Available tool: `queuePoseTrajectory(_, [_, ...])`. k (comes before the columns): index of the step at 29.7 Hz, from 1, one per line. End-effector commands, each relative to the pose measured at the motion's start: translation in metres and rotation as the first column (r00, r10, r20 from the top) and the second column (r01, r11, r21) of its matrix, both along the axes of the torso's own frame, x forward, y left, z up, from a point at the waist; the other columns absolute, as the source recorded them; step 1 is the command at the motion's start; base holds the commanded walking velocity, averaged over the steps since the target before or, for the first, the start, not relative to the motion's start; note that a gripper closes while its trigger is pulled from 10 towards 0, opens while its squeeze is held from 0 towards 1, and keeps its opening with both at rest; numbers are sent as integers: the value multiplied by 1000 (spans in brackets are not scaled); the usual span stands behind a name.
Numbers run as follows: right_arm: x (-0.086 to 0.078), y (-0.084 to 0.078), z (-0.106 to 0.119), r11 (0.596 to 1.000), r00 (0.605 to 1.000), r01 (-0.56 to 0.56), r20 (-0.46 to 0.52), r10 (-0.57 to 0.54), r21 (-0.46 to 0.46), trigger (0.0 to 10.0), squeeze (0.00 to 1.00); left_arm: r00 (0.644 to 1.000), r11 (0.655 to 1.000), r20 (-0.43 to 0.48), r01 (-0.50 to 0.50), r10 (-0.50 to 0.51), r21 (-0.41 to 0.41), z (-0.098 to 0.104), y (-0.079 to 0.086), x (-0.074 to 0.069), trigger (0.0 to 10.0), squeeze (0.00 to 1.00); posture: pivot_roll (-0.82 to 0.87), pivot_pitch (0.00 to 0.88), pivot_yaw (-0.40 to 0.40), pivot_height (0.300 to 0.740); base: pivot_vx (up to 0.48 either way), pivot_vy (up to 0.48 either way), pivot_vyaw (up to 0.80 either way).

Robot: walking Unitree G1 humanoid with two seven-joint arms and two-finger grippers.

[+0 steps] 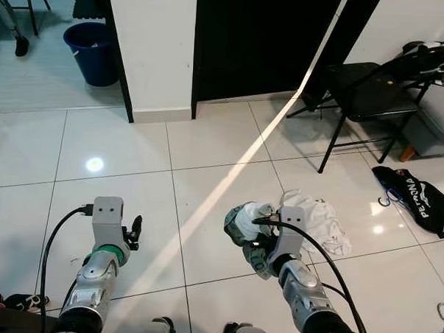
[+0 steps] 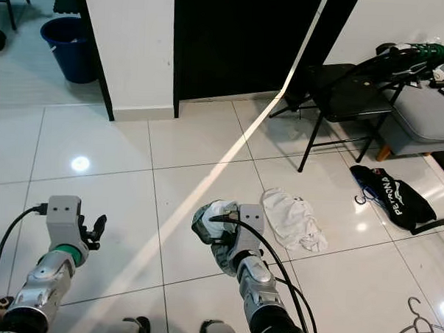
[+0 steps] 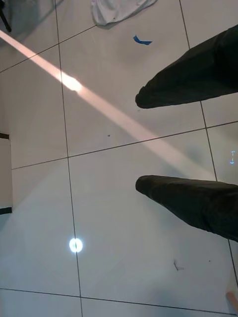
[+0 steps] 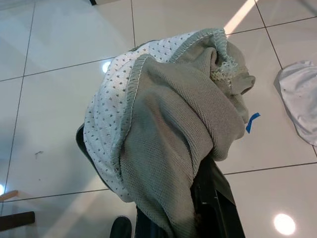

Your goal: Hang hanger

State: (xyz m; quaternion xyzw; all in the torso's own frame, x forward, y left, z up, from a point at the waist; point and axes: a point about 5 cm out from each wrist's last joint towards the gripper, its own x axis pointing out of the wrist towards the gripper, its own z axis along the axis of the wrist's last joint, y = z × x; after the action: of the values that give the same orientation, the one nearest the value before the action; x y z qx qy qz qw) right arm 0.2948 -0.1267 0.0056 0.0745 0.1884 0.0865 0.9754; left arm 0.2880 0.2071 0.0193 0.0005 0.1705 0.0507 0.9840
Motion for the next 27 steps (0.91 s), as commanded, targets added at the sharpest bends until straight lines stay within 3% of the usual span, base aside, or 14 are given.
queuePoseTrajectory(1, [-3,-2,-4,1000,1000,4,-25,-4,-5,10000,0,999,1000,-18,27,-26,12,-5,-6,-3,10000,0,46,112,-30,740,0,0,0])
queuePoseTrajectory(4, [-2,-1,-4,1000,999,-10,-31,10,12,10000,0,998,998,-9,60,-59,30,-3,-9,-1,10000,0,42,118,-16,740,0,0,0])
queuePoseTrajectory(8, [1,-1,-1,999,1000,-15,-19,15,29,10000,0,997,997,11,73,-73,-7,2,-13,1,10000,0,38,120,-6,740,0,0,0])
queuePoseTrajectory(27, [8,-16,7,999,999,50,9,-50,22,10000,0,993,993,0,115,-115,12,4,-17,3,10000,0,45,110,10,740,0,0,-790])
